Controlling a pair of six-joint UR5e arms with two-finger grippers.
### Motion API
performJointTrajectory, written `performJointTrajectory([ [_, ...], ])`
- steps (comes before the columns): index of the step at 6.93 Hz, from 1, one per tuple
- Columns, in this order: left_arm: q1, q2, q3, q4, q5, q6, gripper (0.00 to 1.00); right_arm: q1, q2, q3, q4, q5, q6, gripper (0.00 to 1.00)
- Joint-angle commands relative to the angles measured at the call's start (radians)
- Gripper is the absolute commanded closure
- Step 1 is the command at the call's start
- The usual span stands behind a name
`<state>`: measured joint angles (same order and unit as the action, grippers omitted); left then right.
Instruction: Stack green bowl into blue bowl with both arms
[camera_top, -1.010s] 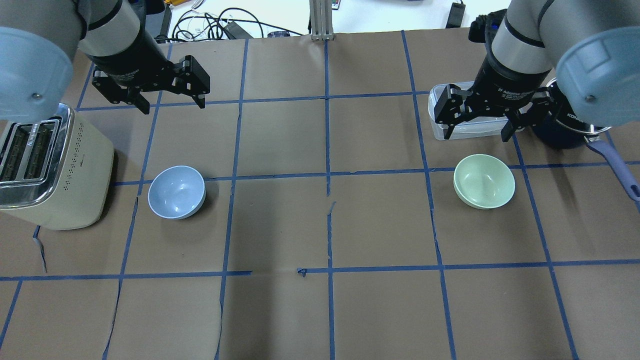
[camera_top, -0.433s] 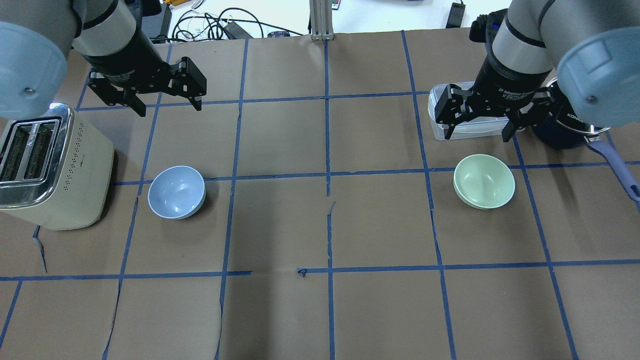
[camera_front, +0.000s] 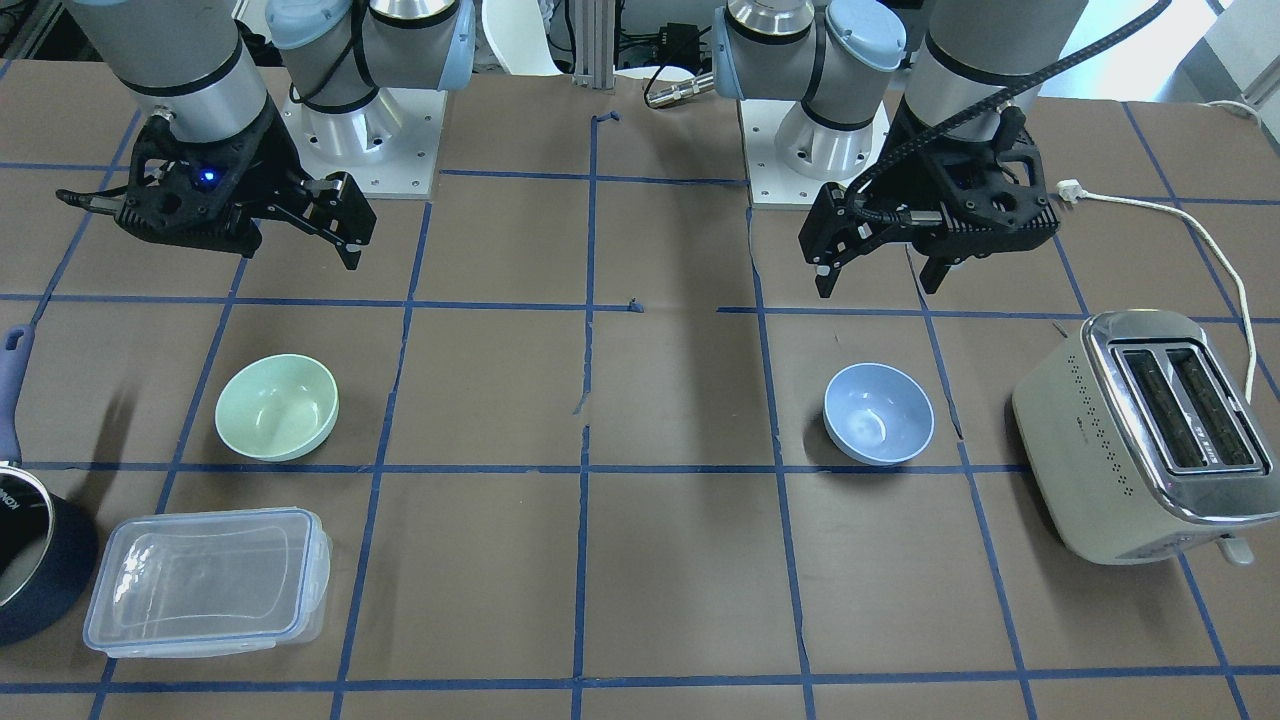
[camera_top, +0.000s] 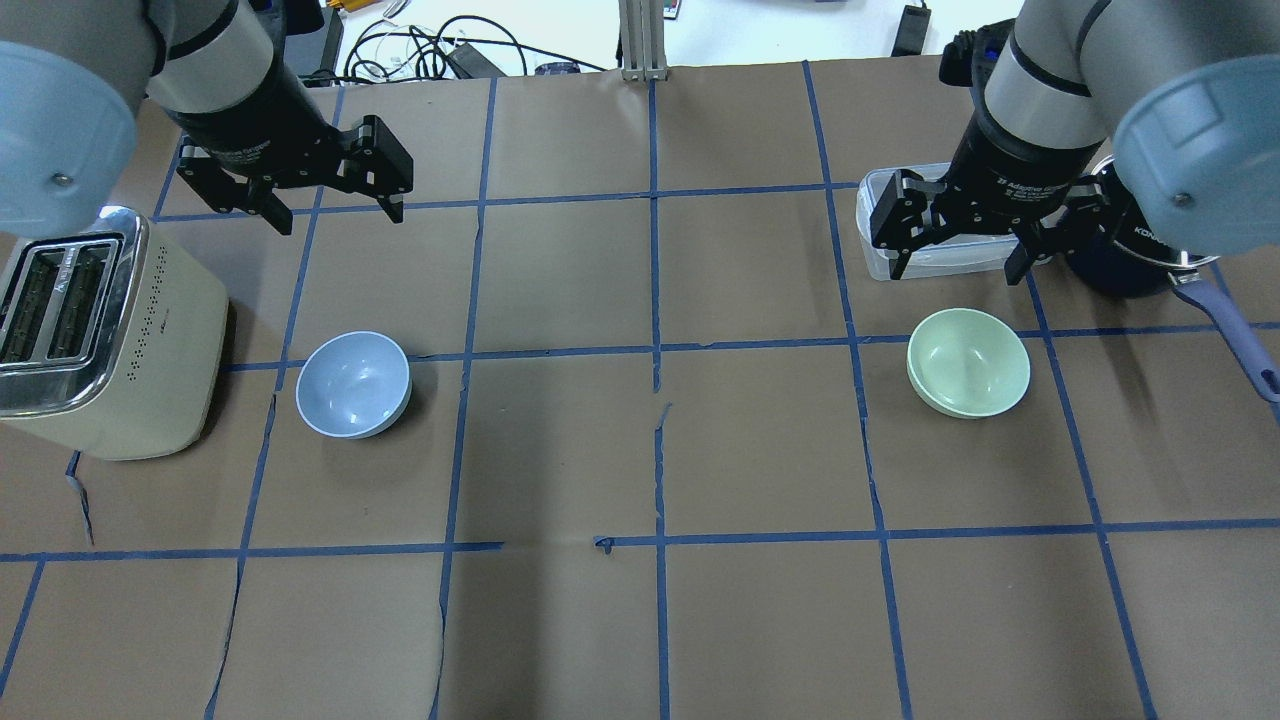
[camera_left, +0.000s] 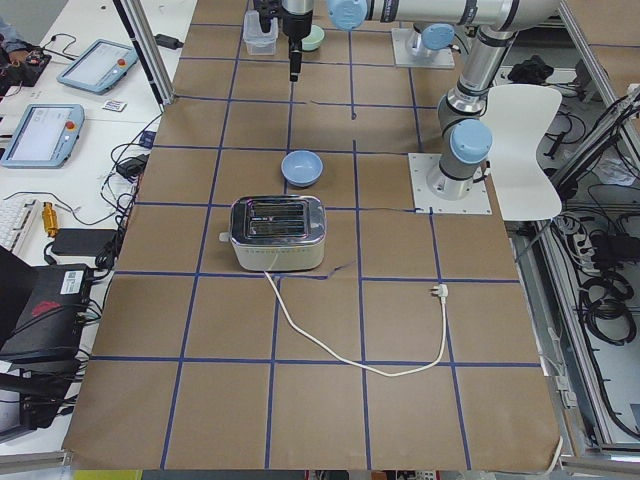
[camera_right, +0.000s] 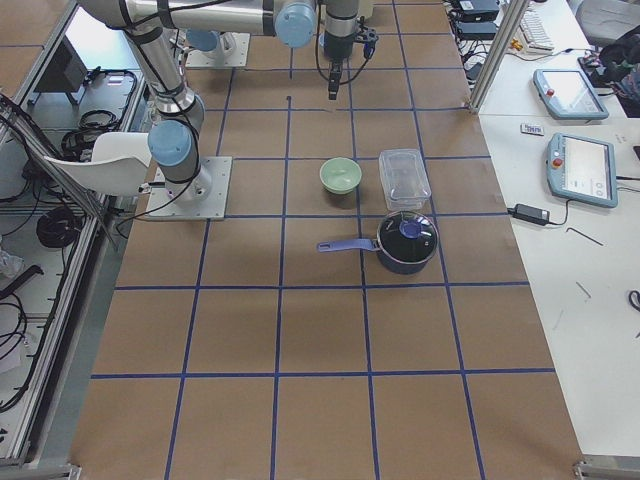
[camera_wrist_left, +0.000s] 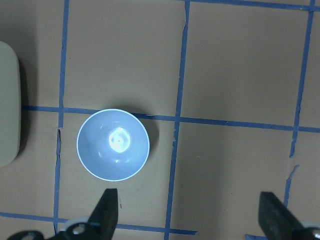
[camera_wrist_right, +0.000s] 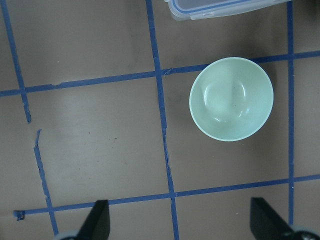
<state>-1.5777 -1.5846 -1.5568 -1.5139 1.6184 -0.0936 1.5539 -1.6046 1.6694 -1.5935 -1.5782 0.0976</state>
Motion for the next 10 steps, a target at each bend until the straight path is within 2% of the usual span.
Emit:
performJointTrajectory([
  [1,0.001,0.0,-0.002,0.0,0.0,0.0,0.0,0.0,0.0,0.001,0.003,0.0,0.002,0.0],
  [10,0.002,0.0,-0.002,0.001,0.002,0.028,0.0,0.002,-0.002,0.004,0.004,-0.002,0.002,0.0],
])
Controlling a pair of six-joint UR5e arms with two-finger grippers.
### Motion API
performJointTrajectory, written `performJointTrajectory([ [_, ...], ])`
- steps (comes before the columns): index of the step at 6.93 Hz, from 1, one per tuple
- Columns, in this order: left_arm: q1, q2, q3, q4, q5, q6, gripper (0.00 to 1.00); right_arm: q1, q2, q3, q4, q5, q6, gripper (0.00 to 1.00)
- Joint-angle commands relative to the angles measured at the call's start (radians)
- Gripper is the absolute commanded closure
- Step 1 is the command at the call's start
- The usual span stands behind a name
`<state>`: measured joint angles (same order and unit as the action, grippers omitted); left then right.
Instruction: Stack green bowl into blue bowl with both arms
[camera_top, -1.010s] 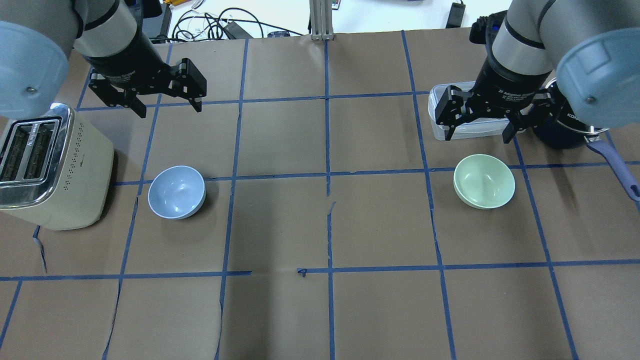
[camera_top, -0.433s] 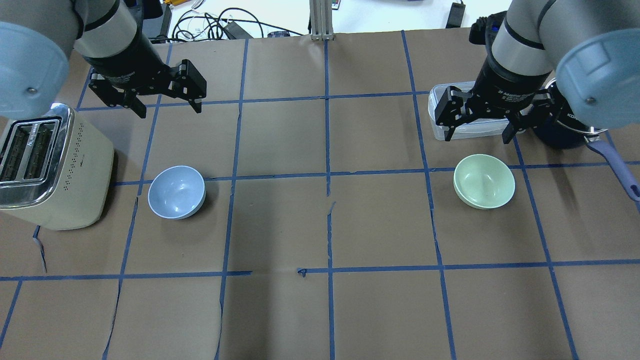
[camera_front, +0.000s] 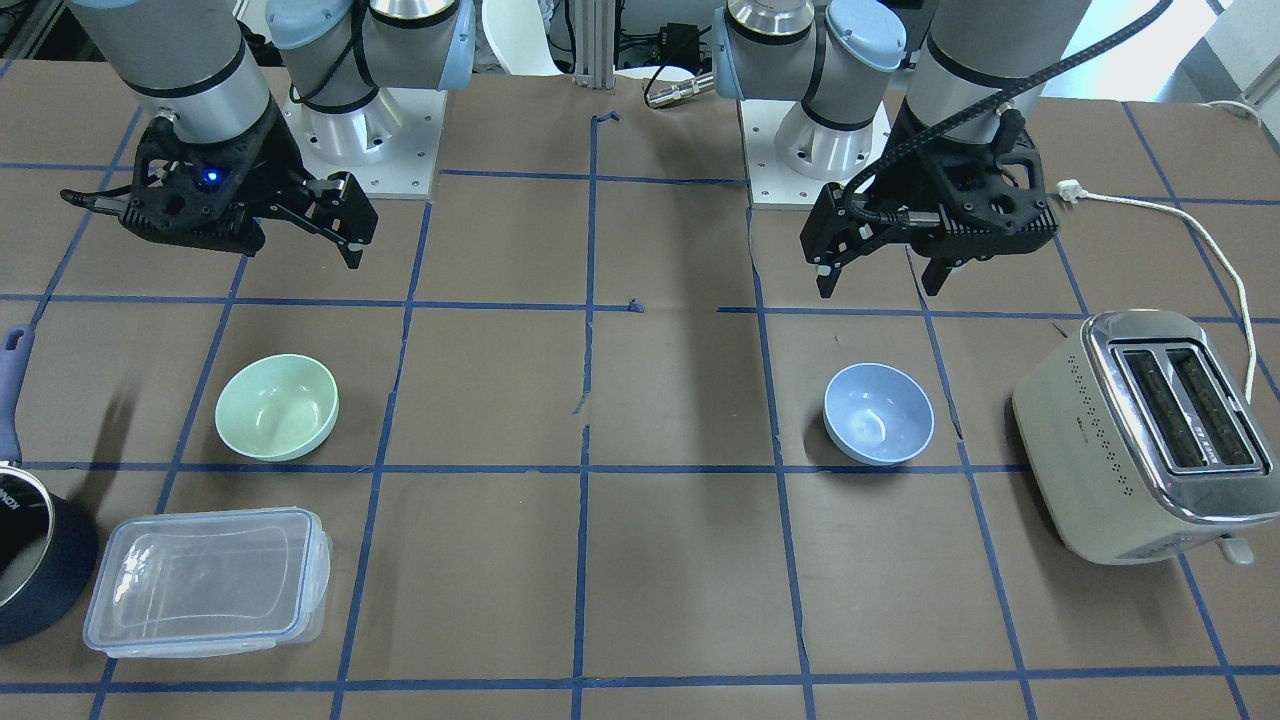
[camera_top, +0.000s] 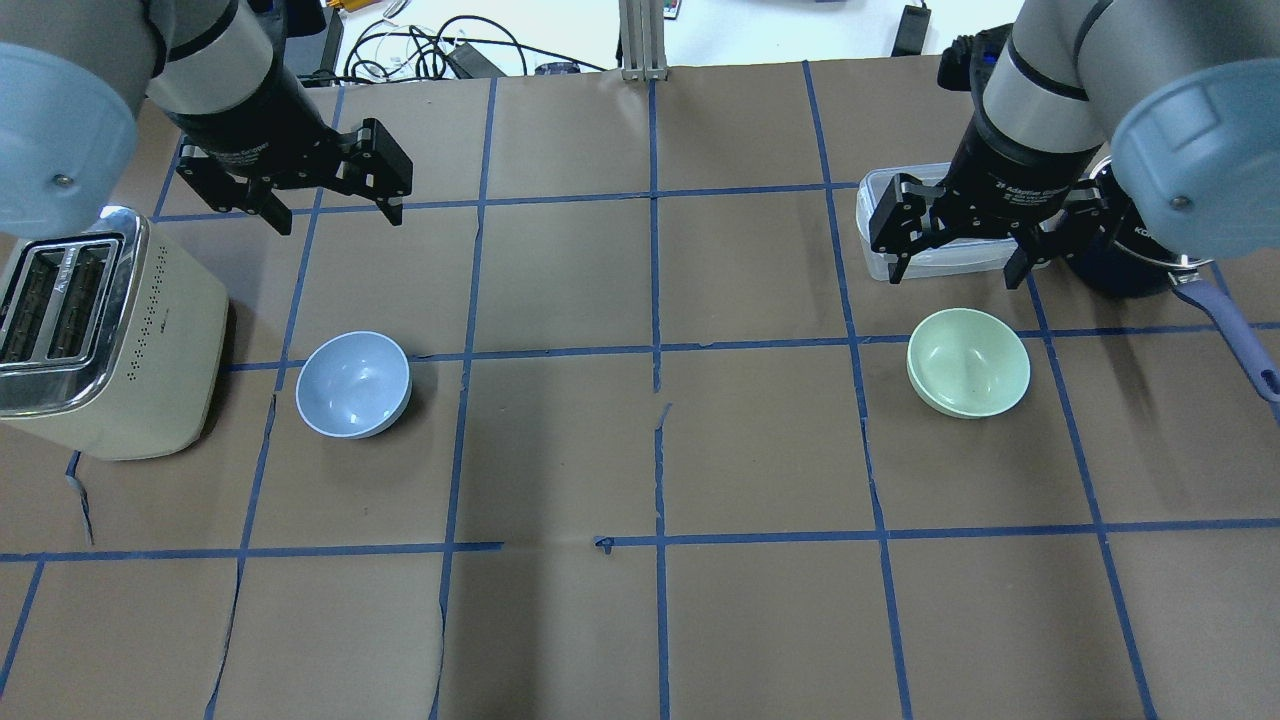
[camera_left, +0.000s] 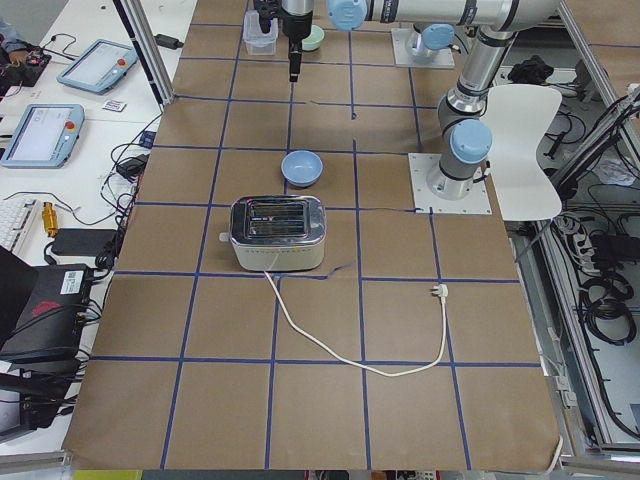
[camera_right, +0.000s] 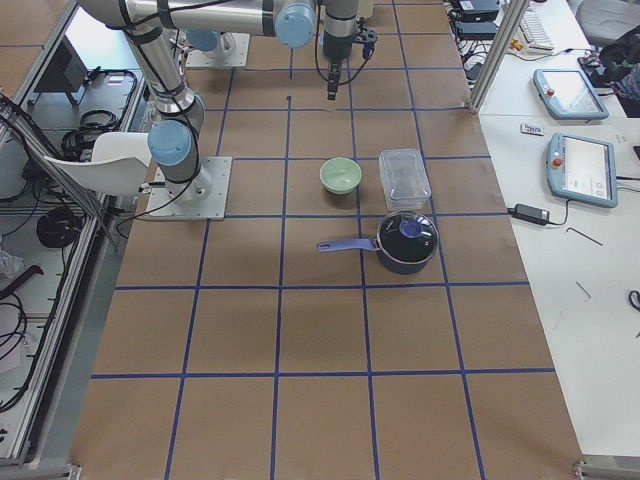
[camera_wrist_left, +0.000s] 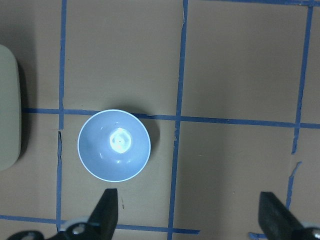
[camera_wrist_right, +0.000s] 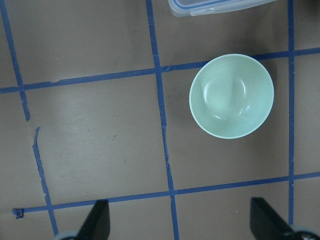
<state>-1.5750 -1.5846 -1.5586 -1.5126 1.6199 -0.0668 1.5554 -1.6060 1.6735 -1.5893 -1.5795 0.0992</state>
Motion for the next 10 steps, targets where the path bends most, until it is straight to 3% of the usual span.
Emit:
performJointTrajectory([
  [1,0.0,0.0,0.0,0.0,0.0,0.001,0.0,0.0,0.0,0.0,0.0,-0.005,0.001,0.0],
  [7,0.013,0.002,-0.009,-0.003,0.002,0.019,0.0,0.0,0.0,0.0,0.0,-0.03,-0.01,0.0],
  [10,0.197,-0.017,-0.113,0.024,-0.011,0.202,0.0,0.0,0.0,0.002,0.002,-0.03,-0.01,0.0],
])
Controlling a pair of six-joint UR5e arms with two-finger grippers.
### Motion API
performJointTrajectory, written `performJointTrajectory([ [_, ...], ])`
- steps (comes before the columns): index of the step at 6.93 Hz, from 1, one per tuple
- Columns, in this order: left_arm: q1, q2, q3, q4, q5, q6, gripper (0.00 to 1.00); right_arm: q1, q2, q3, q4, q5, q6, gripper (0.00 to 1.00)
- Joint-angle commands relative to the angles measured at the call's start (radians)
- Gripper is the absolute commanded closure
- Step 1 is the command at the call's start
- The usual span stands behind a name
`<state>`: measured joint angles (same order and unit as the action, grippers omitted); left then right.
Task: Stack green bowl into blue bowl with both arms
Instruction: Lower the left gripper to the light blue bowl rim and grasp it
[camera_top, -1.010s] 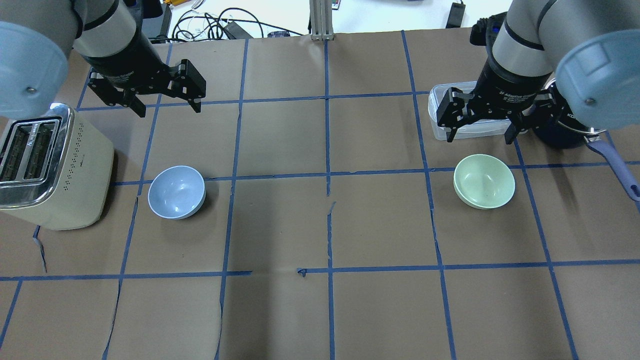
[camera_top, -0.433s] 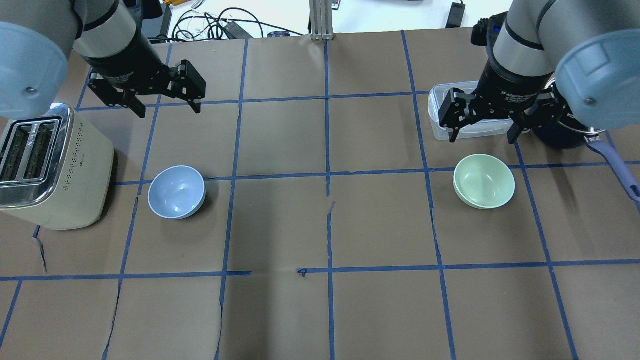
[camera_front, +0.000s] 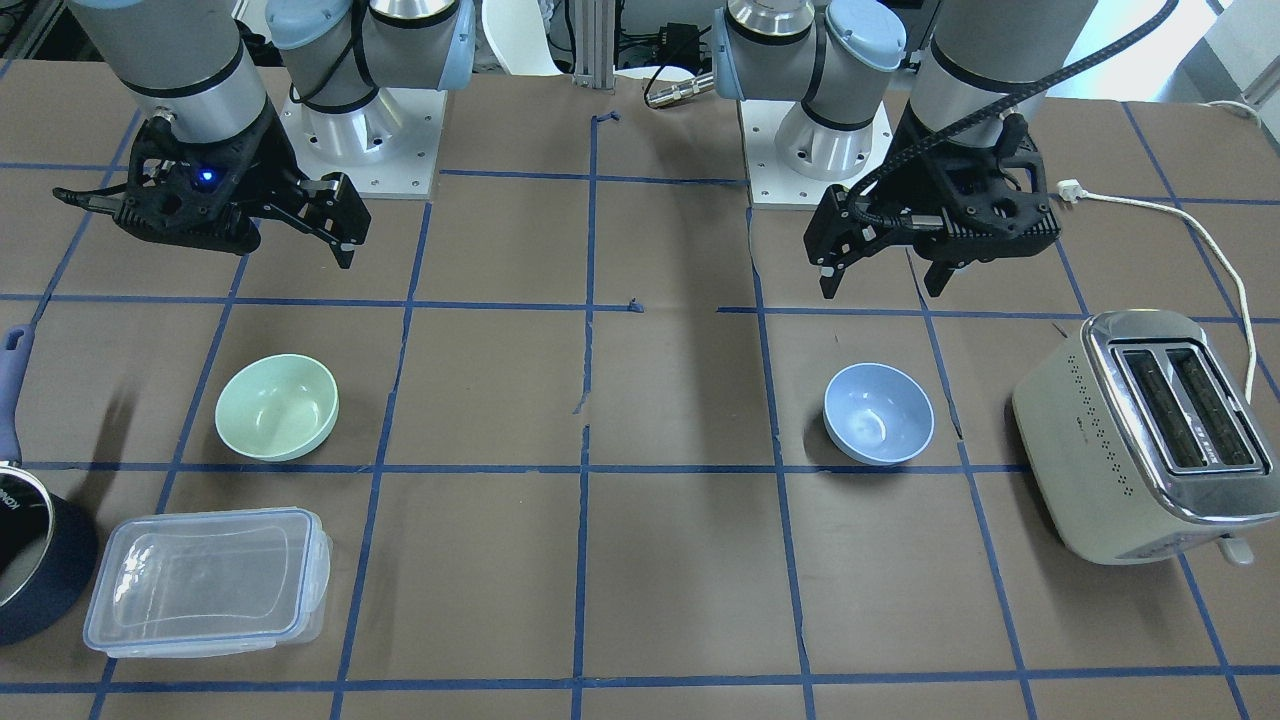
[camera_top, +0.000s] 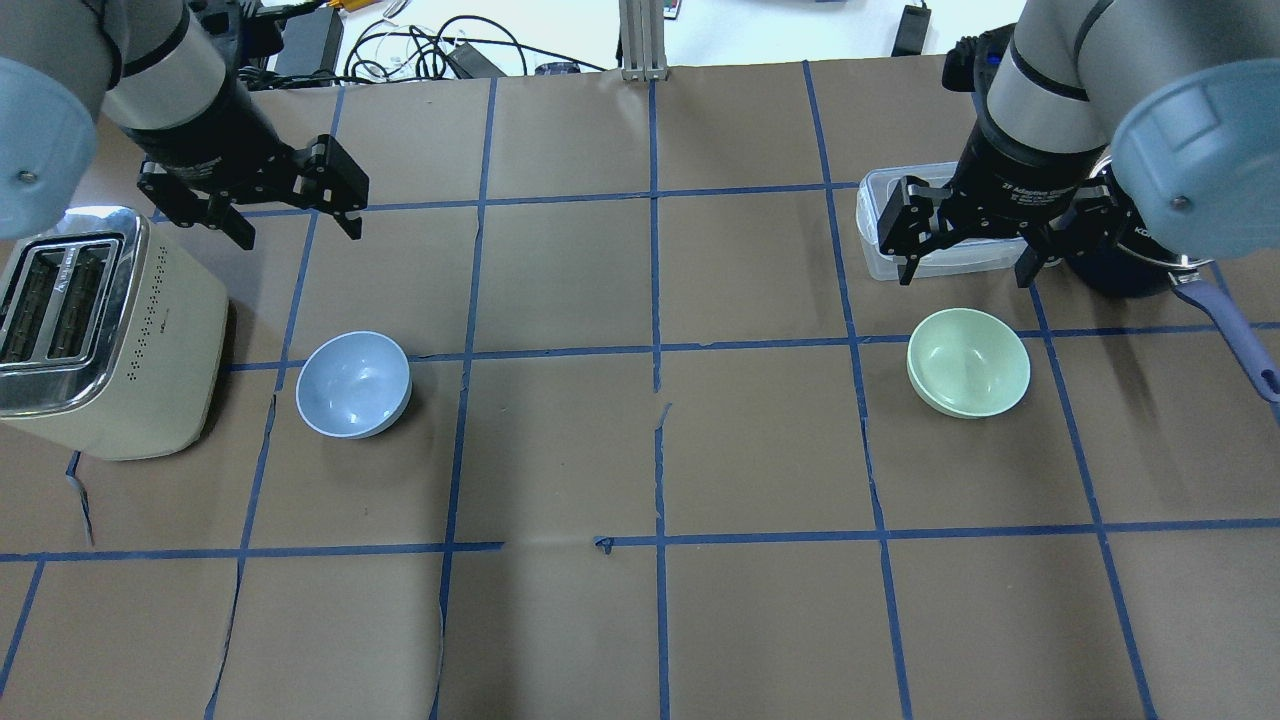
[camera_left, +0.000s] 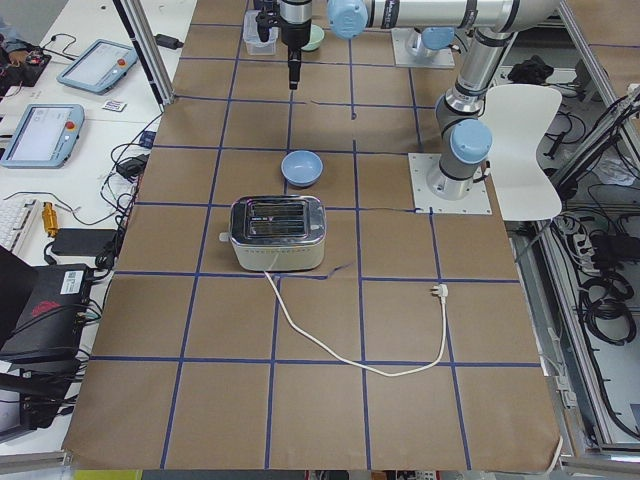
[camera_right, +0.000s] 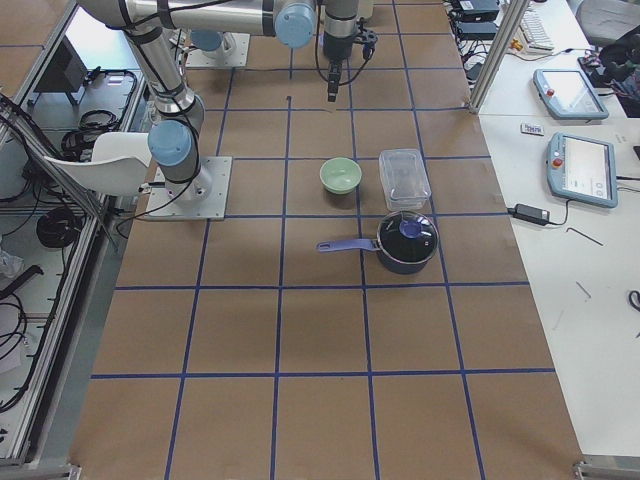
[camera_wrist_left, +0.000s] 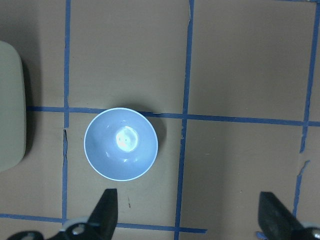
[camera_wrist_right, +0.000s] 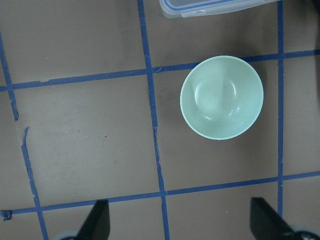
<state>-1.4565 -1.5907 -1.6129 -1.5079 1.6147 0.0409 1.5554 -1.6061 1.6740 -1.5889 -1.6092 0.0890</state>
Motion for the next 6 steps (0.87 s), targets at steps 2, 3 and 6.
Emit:
performJointTrajectory([
  [2,0.155,-0.034,-0.209,0.183,0.004,0.187,0.0,-0.001,0.005,0.0,-0.006,0.0,0.002,0.0],
  [3,0.227,-0.07,-0.273,0.283,-0.002,0.28,0.0,-0.023,0.009,0.0,-0.013,-0.005,-0.003,0.0],
  [6,0.249,-0.19,-0.384,0.478,0.001,0.3,0.11,-0.109,0.038,0.0,-0.111,-0.11,-0.011,0.0],
])
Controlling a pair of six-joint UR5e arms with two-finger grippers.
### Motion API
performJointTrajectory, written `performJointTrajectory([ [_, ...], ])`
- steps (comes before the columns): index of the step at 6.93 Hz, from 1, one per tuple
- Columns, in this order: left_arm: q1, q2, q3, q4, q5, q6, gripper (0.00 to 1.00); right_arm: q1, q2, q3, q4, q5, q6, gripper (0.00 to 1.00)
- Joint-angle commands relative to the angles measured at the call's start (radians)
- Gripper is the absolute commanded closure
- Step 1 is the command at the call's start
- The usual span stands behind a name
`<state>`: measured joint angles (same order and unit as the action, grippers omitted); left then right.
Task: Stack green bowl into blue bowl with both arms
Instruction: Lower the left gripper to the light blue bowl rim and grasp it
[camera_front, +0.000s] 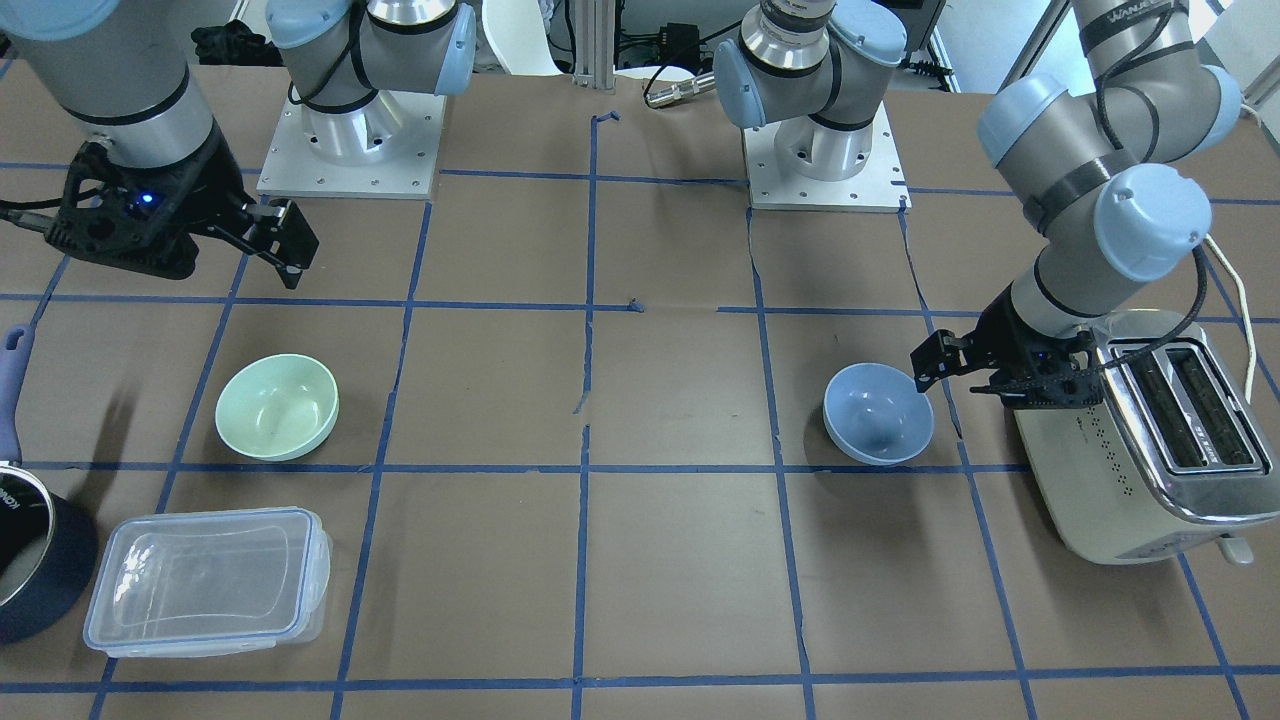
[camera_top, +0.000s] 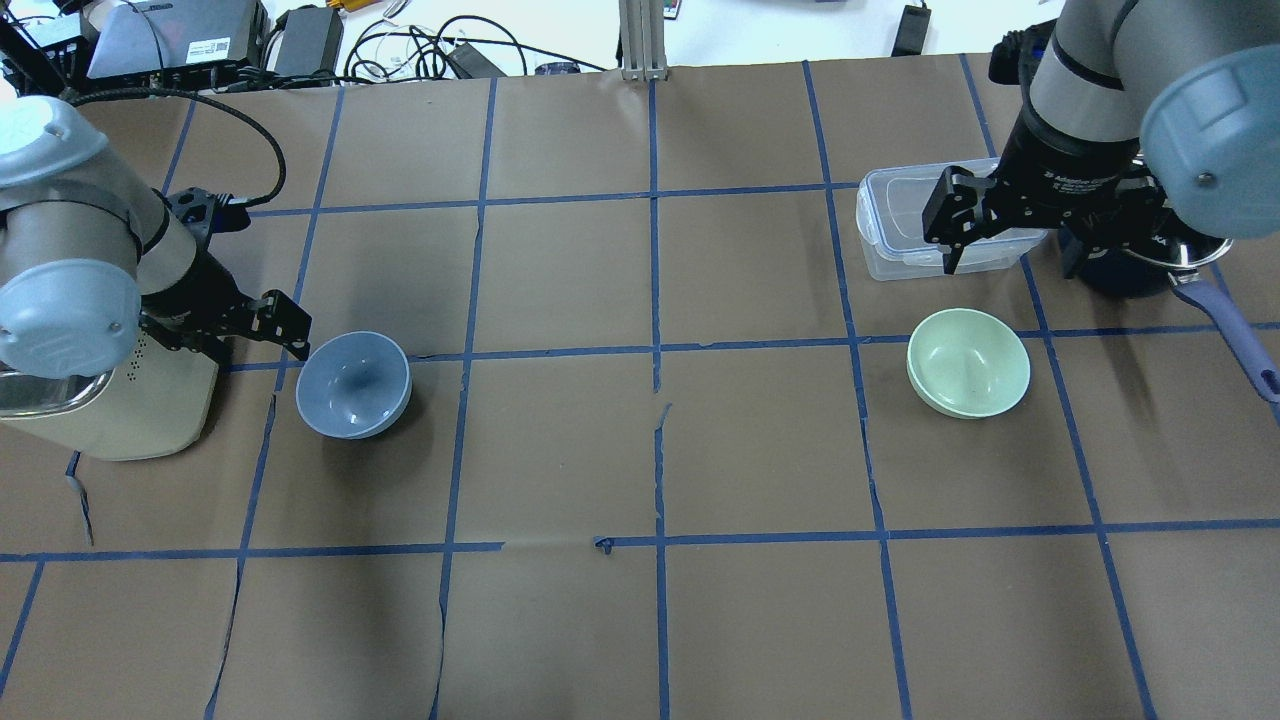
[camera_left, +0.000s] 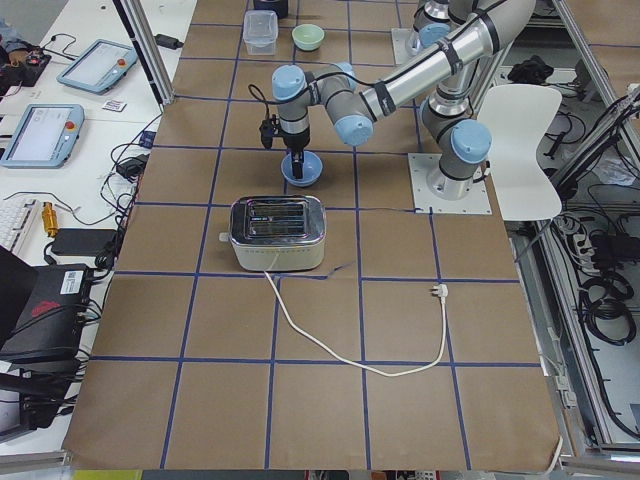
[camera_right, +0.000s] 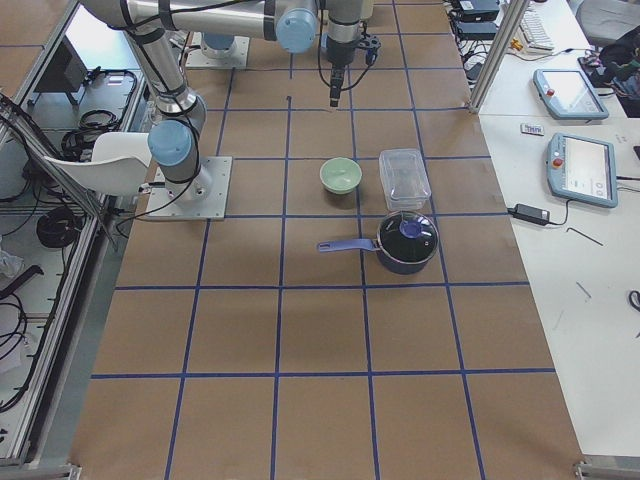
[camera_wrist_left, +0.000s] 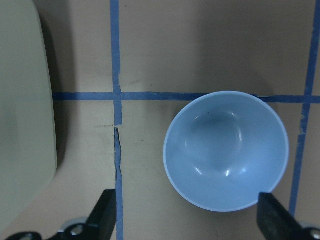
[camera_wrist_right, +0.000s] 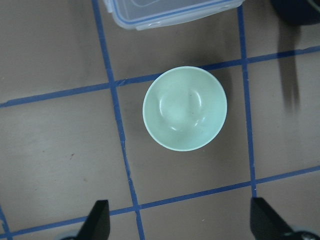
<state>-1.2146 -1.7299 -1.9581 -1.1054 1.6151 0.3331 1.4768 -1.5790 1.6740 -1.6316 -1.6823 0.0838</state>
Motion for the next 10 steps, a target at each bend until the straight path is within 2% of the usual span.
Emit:
performJointTrajectory([
  [1,0.007,-0.084,-0.036,0.079,-0.004,0.012,0.23,-0.03,0.037,0.001,-0.12,-0.025,-0.006,0.0],
  [2,0.007,-0.112,-0.039,0.081,-0.011,0.012,0.42,-0.03,0.145,0.0,-0.125,-0.016,0.004,0.0],
  [3,0.007,-0.121,-0.039,0.081,-0.015,0.015,0.73,-0.03,0.221,0.001,-0.146,-0.013,0.002,0.0],
  [4,0.007,-0.12,-0.035,0.076,-0.018,0.021,1.0,-0.023,0.24,0.004,-0.148,0.018,-0.009,0.0],
  [6,-0.012,-0.097,-0.027,0.061,-0.057,0.015,1.0,-0.016,0.29,0.004,-0.215,0.032,-0.204,0.0],
  [7,-0.028,-0.094,-0.006,0.038,-0.113,0.001,1.0,-0.018,0.303,0.01,-0.214,0.029,-0.292,0.0],
  [8,-0.077,-0.102,0.042,0.009,-0.157,-0.076,1.0,-0.018,0.312,0.071,-0.258,0.03,-0.294,0.0],
  [10,-0.313,-0.12,0.134,0.007,-0.153,-0.376,1.0,-0.018,0.315,0.206,-0.46,0.032,-0.295,0.0],
])
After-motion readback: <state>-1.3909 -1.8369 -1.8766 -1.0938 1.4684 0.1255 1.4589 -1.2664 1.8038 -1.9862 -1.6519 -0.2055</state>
